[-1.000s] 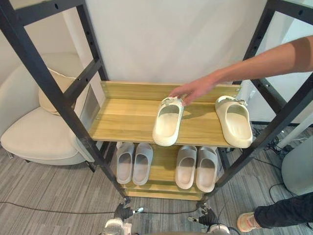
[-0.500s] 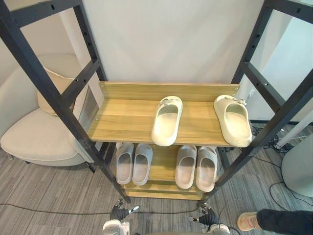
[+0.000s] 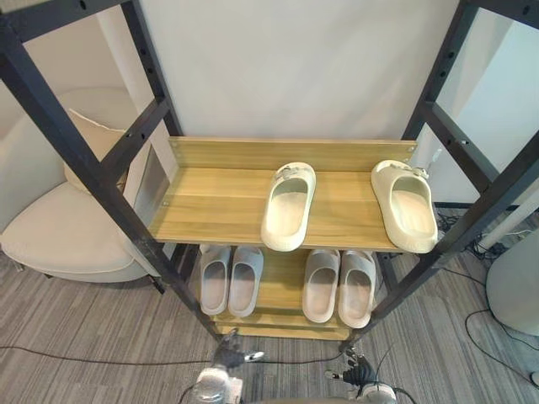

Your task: Organize the slippers on the shoe rack

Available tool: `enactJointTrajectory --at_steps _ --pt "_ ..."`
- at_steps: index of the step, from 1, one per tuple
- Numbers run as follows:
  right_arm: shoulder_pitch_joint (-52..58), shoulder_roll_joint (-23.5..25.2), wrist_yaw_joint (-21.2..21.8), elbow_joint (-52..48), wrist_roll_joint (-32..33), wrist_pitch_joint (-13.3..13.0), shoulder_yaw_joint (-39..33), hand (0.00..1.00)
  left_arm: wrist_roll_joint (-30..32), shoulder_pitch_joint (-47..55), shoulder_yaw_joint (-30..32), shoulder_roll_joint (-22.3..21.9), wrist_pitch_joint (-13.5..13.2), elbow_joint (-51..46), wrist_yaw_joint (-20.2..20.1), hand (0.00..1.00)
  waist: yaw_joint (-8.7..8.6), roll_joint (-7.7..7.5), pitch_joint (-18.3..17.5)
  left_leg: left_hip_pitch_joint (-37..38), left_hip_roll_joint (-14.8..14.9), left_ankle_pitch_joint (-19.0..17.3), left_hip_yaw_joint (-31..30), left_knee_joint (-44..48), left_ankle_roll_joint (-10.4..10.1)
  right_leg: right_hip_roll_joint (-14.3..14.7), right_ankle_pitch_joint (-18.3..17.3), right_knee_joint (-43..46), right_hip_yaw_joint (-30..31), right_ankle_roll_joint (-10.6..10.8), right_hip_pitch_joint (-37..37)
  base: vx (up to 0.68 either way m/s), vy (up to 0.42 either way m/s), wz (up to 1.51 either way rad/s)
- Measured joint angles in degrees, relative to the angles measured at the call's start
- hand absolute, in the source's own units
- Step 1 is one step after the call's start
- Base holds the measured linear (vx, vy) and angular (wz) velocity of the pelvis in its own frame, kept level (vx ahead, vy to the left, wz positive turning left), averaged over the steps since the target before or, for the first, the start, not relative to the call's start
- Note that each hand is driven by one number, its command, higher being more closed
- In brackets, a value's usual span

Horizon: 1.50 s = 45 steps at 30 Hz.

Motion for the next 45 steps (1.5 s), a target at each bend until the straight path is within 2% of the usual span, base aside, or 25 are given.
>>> enactJointTrajectory --at_steps 2,3,6,8,9,13,16,20,23,31,39,45 --pt "-0.1 -0.1 0.6 0.2 -0.1 0.0 0.1 0.0 -1.1 0.2 -5.4 0.3 -0.1 -8.7 -2.7 0.0 -0.01 0.16 -0.1 0.0 -0.1 0.0 -0.2 0.2 0.0 0.0 0.0 0.1 -0.1 0.0 0.1 0.0 -0.001 0.02" --pt "-0.1 -0.2 0.6 0.2 -0.1 0.0 0.1 0.0 -1.4 0.2 -6.0 0.5 -0.1 -9.6 -3.0 0.0 -0.01 0.19 -0.1 0.0 -0.1 0.0 -0.2 0.2 0.0 0.0 0.0 0.1 -0.1 0.0 0.1 0.0 0.0 0.0" --pt "-0.2 -0.3 0.9 0.3 -0.1 0.0 0.2 0.0 -5.0 0.2 -13.4 2.7 -0.9 -21.9 -7.1 0.0 0.01 0.32 -0.2 -0.1 -0.1 0.0 -0.3 0.6 0.0 -0.1 0.0 0.4 -0.2 0.0 0.2 0.0 0.0 0.0" --pt "-0.2 -0.4 1.1 0.2 -0.1 0.1 0.2 0.0 -9.3 -0.3 -16.4 2.7 -1.5 -28.6 -8.7 0.0 0.1 0.36 -0.3 -0.2 -0.2 -0.1 -0.3 0.9 0.1 -0.2 0.0 1.0 -0.2 0.0 0.2 -0.01 0.002 0.02" --pt "-0.1 -0.4 1.1 0.1 -0.1 0.1 0.1 0.0 -14.0 -1.1 -18.4 3.1 -2.3 -34.6 -9.8 0.0 0.14 0.38 -0.3 -1.1 -0.1 -0.7 -0.3 2.7 0.3 -0.3 0.0 1.3 -0.2 0.0 0.4 -0.05 0.003 0.03" --pt "0.4 -0.5 1.3 0.1 -0.1 0.1 0.2 0.0 -21.6 -2.8 -18.7 4.0 -2.6 -43.9 -9.6 0.0 0.32 0.5 -1.3 -1.2 -0.3 -1.3 -0.6 4.1 0.2 -0.6 -0.2 2.0 -0.3 -0.1 0.4 -0.07 0.005 0.01" --pt "0.7 -0.9 1.6 0.1 -0.6 0.1 0.2 0.0 -24.1 -4.0 -18.3 4.0 -3.0 -48.1 -9.0 0.0 0.41 0.74 -1.9 -1.2 -0.6 -1.8 -0.6 4.4 0.4 -0.8 -0.4 1.9 -0.3 0.1 1.1 -0.08 0.018 0.05" --pt "0.8 -0.9 1.7 0.1 -2.1 0.1 0.2 0.0 -24.9 -5.6 -15.3 3.9 -5.2 -54.8 -6.7 0.0 0.49 0.55 -2.4 -1.3 -0.7 -1.9 -0.6 4.5 0.6 -1.0 -0.4 1.8 -0.3 0.1 1.1 -0.01 0.006 0.01" --pt "0.9 -0.9 1.8 0.2 -2.2 0.3 0.2 0.0 -24.6 -7.7 -11.1 3.7 -6.1 -55.2 -4.5 0.0 0.52 0.14 -2.8 -1.7 -0.7 -1.8 -0.5 4.7 0.4 -1.0 -0.3 1.8 -0.3 0.2 0.8 0.0 0.0 0.0" --pt "1.0 -0.6 3.0 0.5 -2.3 0.5 0.1 0.0 -14.9 -14.4 -5.2 1.8 -6.2 -54.0 0.6 0.0 0.49 -0.42 -3.8 -3.1 -0.7 -2.2 -0.1 6.4 0.7 -1.0 0.0 1.8 0.1 0.2 -0.1 0.03 0.01 -0.02" --pt "0.9 -0.6 3.4 0.5 -2.3 0.5 0.0 0.0 -7.4 -27.1 3.2 1.8 -6.0 -40.4 6.8 0.0 0.06 -0.52 -4.1 -3.1 -0.7 -2.2 0.6 5.5 0.8 -0.9 0.1 1.7 1.1 0.2 -1.3 -0.01 0.008 -0.06" --pt "0.9 -0.6 4.0 0.4 -2.3 0.5 -0.1 0.0 -0.5 -32.1 6.6 2.2 -3.4 -31.5 9.3 0.0 -0.57 -1.06 -4.4 -3.2 -0.8 -2.2 1.1 5.5 0.7 -0.8 0.4 1.9 1.8 0.2 -1.7 0.05 0.005 -0.07"
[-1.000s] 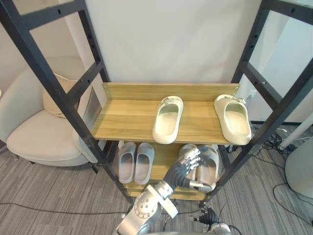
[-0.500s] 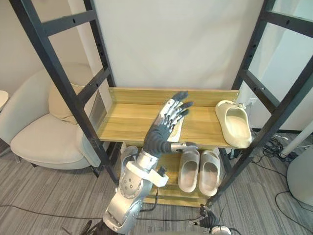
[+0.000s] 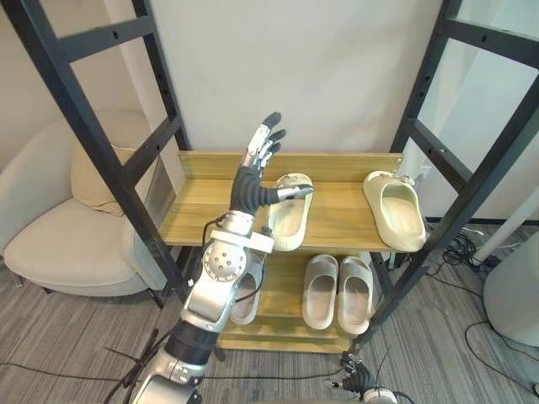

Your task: Organize the slippers on the shoe rack

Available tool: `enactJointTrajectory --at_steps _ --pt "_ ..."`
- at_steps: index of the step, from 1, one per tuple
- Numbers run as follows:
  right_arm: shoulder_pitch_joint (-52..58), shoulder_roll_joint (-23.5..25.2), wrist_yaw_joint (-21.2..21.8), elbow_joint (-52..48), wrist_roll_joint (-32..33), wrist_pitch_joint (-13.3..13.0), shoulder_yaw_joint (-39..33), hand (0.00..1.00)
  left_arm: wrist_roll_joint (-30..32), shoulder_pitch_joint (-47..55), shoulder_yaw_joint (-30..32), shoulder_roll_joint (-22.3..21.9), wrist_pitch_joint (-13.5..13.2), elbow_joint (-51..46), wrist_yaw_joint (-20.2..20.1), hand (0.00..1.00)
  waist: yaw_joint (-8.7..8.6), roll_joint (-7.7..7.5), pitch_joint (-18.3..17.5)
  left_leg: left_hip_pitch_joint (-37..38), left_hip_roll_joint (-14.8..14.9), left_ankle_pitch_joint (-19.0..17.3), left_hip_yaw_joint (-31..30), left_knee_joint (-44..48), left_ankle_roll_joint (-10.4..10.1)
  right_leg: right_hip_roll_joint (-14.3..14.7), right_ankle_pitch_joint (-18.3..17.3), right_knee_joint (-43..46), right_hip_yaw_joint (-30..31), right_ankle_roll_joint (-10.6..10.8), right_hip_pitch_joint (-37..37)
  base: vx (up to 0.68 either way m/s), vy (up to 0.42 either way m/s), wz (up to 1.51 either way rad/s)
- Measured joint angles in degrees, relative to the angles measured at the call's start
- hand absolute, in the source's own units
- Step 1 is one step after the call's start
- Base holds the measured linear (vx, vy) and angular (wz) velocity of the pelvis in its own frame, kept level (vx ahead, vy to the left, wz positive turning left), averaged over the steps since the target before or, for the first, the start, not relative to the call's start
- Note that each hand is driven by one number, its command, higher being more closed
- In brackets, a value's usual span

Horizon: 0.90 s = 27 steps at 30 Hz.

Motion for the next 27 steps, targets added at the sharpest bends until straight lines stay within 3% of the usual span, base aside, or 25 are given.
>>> enactJointTrajectory --at_steps 6,27 --pt "0.1 0.0 0.3 -0.4 0.0 0.0 0.0 0.0 4.5 -4.7 2.3 1.1 2.4 8.0 1.5 0.0 -0.45 -0.06 0.0 0.0 -0.1 0.0 0.0 0.0 0.1 0.0 0.0 0.1 0.5 -0.1 -0.3 -0.01 0.001 -0.01" --pt "2.0 -1.0 1.2 -3.9 0.2 -0.8 0.0 0.0 13.3 -9.4 4.4 7.0 5.3 24.5 0.0 0.0 -2.71 -0.5 0.0 0.0 0.4 -0.1 2.0 -0.5 0.1 0.7 0.7 -0.6 2.4 -0.6 -2.0 -0.01 0.0 -0.05"
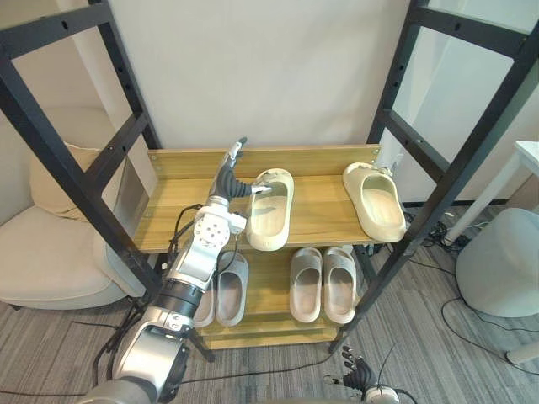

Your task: Organize the slippers on the shoe rack

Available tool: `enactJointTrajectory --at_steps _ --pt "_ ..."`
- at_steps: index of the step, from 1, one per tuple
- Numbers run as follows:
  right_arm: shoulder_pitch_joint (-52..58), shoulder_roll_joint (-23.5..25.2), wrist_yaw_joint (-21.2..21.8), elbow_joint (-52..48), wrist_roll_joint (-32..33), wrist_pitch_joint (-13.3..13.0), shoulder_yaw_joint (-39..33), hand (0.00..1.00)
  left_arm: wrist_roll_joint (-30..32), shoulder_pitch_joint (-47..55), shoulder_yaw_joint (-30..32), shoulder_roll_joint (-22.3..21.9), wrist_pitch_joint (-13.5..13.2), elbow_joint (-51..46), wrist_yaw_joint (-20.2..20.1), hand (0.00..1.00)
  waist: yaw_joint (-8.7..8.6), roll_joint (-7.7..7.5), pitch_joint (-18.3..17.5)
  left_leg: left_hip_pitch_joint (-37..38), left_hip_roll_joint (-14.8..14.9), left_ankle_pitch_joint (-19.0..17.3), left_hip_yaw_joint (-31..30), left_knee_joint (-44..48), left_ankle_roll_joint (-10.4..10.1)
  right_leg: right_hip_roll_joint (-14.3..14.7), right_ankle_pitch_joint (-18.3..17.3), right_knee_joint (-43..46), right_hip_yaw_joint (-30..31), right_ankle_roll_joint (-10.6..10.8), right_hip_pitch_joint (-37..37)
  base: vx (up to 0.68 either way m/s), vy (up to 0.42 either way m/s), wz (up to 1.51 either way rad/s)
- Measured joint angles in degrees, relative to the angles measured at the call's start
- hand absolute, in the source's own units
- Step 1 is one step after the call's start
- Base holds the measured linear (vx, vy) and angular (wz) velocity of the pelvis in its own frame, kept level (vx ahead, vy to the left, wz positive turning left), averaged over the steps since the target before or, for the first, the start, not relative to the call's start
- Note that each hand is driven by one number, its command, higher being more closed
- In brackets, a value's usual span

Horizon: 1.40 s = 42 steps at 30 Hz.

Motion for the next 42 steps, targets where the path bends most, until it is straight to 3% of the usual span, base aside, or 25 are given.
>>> enactJointTrajectory --at_steps 23,24,26,39,40,42 --pt "6.6 -1.5 0.4 -3.6 0.1 -0.5 -1.1 0.0 4.1 -3.7 -0.6 -0.3 1.1 1.1 -1.0 0.0 -0.84 -0.41 1.1 -0.8 0.5 -1.7 2.0 1.6 -0.2 0.3 -0.9 1.8 2.1 0.1 -1.5 0.01 -0.001 -0.04" --pt "6.6 -1.5 0.4 -3.8 0.1 -0.5 -1.2 0.0 5.2 -3.8 -0.7 -0.3 1.4 1.1 -1.0 1.0 -0.93 -0.41 1.1 -0.9 0.6 -1.7 2.6 1.6 -0.2 0.4 -0.9 2.3 2.5 0.1 -2.0 0.04 -0.011 -0.15" --pt "7.8 -1.4 0.4 -5.7 0.1 -0.5 -1.2 0.0 7.3 -6.0 -1.3 -0.4 2.6 3.2 -1.5 1.0 -1.08 -0.4 1.2 -1.4 0.9 -2.9 2.9 3.7 -0.1 0.5 -0.9 2.7 3.2 0.1 -2.2 -0.07 0.007 -0.16" --pt "9.0 -1.5 0.4 -7.9 0.1 -0.8 -1.0 0.0 11.8 -7.9 -1.1 2.6 1.9 3.5 -2.2 1.0 -1.28 0.02 1.7 -1.8 1.6 -3.6 3.4 4.7 -0.3 0.9 -0.9 2.9 3.4 0.0 -2.4 0.0 -0.001 -0.02" --pt "9.0 -1.5 0.4 -7.9 0.1 -0.8 -1.0 0.0 11.8 -7.9 -1.1 2.6 1.9 3.5 -2.2 0.0 -1.28 0.03 1.7 -1.9 1.6 -3.6 3.4 4.7 -0.3 0.9 -1.0 2.9 3.3 0.0 -2.4 0.0 0.0 0.0" --pt "9.0 -1.5 0.4 -7.9 0.1 -0.9 -1.0 0.0 11.8 -7.9 -1.4 2.6 2.0 3.8 -2.5 0.0 -1.28 0.0 1.8 -1.9 1.6 -3.6 3.3 4.7 -0.3 0.9 -1.2 3.1 3.3 0.0 -2.4 0.01 -0.007 0.04"
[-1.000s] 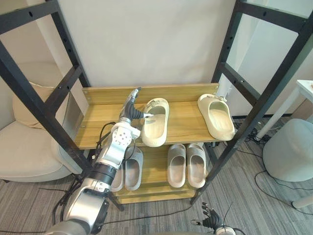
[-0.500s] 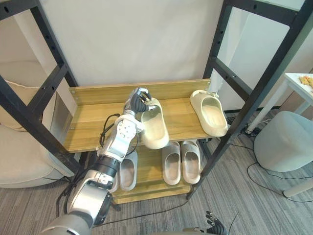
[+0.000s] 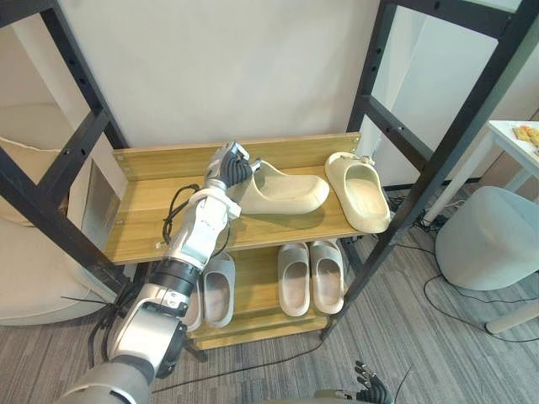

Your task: Organize the slippers on the shoe rack

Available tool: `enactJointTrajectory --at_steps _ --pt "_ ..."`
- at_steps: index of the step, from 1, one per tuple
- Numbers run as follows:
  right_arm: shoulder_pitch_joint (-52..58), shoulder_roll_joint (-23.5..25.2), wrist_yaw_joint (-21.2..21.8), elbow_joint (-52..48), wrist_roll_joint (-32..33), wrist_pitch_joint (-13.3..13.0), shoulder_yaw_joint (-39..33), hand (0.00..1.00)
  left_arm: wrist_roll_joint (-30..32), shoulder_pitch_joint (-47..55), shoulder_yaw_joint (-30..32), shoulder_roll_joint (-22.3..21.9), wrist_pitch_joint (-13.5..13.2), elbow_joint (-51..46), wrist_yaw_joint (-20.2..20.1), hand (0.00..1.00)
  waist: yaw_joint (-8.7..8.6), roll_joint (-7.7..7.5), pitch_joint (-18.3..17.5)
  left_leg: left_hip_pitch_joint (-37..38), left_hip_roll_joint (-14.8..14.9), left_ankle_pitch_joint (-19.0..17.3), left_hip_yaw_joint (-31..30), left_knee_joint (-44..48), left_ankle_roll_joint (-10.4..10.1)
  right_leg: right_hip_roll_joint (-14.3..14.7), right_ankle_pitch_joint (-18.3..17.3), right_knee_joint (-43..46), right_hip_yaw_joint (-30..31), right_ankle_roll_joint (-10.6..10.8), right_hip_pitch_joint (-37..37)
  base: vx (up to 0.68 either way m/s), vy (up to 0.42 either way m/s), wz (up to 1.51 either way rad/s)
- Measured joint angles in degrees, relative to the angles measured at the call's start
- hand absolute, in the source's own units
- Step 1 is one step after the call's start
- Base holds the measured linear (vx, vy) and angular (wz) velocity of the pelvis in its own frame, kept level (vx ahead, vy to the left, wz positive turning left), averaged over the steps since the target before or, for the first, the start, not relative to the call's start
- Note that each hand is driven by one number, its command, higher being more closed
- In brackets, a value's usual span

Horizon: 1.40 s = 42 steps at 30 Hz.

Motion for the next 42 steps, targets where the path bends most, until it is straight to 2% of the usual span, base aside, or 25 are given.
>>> enactJointTrajectory --at_steps 9,18,24,29,35,42 --pt "0.1 0.0 -0.1 0.0 0.0 -0.3 0.1 0.0 2.2 0.1 -0.9 -0.1 0.0 0.3 0.4 0.0 0.01 -0.19 0.2 0.1 0.1 -0.1 -0.4 0.1 -0.2 0.0 -0.9 0.7 -0.3 -0.2 0.0 0.0 -0.004 0.02" --pt "0.1 0.0 -0.2 0.0 0.0 -0.3 0.0 0.0 3.3 3.2 -1.6 -1.1 -0.1 -4.1 1.7 0.0 0.09 -0.18 0.2 0.1 0.0 -0.1 -0.4 0.0 -0.2 -0.1 -0.9 0.7 -0.4 -0.2 0.1 0.0 0.0 0.0" --pt "0.1 0.1 -0.2 0.0 0.0 -0.3 -0.1 0.0 3.3 5.6 -3.2 -2.1 0.0 -9.1 2.7 0.0 0.24 -0.18 0.2 0.1 0.0 -0.1 -0.4 0.0 -0.2 -0.2 -1.0 1.0 -0.6 -0.1 0.1 0.0 0.0 0.0" --pt "0.2 0.2 -0.2 -0.1 0.0 -0.3 -0.2 0.0 3.2 6.7 -3.0 -3.8 -0.1 -17.3 4.7 0.0 0.3 -0.17 0.2 0.3 -0.1 -0.1 -0.6 0.0 -0.2 -0.3 -1.4 1.5 -1.0 -0.1 0.1 0.0 -0.002 0.01" --pt "0.2 0.2 -0.2 -0.1 0.0 -0.2 -0.3 0.0 3.1 9.2 -0.7 -5.7 -0.6 -24.6 6.7 0.0 0.39 -0.15 0.2 0.2 -0.1 -0.1 -0.7 0.0 -0.2 -0.5 -1.5 1.6 -1.4 -0.1 0.1 0.0 -0.003 0.01" --pt "0.1 0.2 -0.2 -0.1 -0.1 0.1 -0.3 0.0 3.2 11.8 -0.7 -8.1 -1.0 -26.2 6.6 0.0 0.83 -0.17 0.2 0.1 -0.4 -0.1 -1.1 0.1 -0.2 -0.8 -1.5 1.6 -1.6 0.0 0.2 0.0 0.001 0.01"
